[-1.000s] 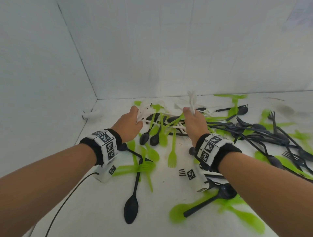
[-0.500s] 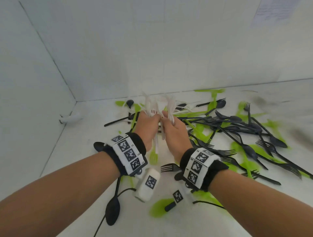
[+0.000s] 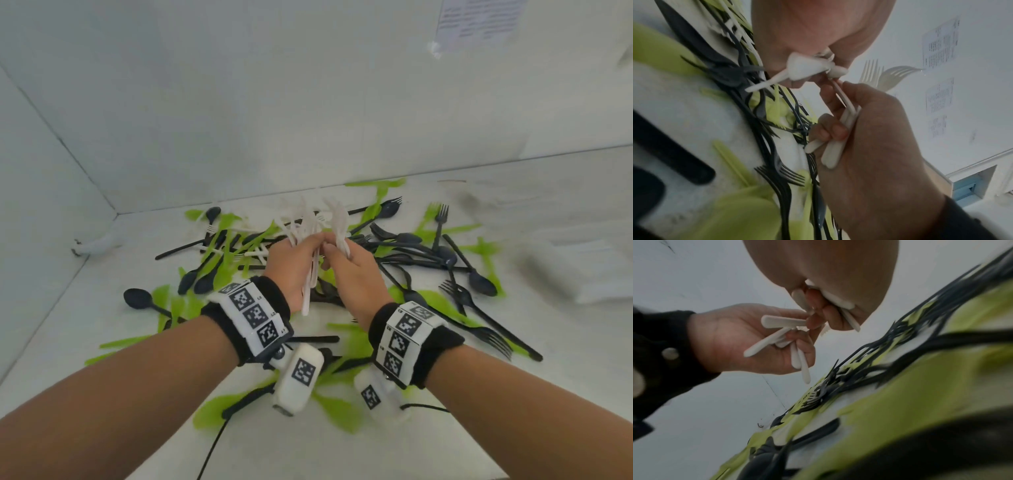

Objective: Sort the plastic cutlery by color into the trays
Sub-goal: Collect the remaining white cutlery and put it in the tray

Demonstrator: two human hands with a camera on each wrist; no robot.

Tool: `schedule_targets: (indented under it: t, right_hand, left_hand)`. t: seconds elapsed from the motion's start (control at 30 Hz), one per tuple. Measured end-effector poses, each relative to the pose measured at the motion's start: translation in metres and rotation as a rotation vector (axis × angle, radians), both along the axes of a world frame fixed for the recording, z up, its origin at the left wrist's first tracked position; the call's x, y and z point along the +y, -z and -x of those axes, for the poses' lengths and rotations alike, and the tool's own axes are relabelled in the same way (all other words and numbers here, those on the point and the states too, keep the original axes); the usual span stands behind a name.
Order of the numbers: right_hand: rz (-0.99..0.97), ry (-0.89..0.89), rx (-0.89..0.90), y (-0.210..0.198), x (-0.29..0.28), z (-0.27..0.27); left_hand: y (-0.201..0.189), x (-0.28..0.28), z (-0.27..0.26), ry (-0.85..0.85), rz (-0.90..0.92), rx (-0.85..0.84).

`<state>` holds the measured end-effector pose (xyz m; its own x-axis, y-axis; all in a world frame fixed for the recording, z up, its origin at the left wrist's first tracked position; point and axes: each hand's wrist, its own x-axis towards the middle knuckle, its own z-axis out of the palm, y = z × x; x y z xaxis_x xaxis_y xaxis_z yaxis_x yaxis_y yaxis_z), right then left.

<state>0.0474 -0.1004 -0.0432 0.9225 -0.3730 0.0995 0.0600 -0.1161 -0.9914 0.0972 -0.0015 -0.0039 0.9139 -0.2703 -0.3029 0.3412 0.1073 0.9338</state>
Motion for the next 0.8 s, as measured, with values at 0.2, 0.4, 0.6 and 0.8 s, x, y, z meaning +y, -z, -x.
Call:
schedule_targets:
  t: [0.2, 0.4, 0.6, 0.8]
  right_hand:
    - [-0.129, -0.047, 0.017, -0.002, -0.062, 0.023]
    - [-0.303, 0.036, 0.061, -0.015, -0.105, 0.024]
    - [-0.468, -0.029, 0.13, -0.017, -0.113, 0.012]
    - [-0.469, 0.126, 0.18, -0.016, -0.131, -0.003]
  left_hand:
    - [-0.005, -0.045, 0.034, -0.025, 0.002, -0.021]
    - [0.004, -0.067, 0.059, 0.013, -0.195, -0.159]
    - [-0.002, -0.064, 0.063, 0.087, -0.248, -0.274]
    - [-0.005, -0.046, 0.046, 0.033, -0.28, -0.28]
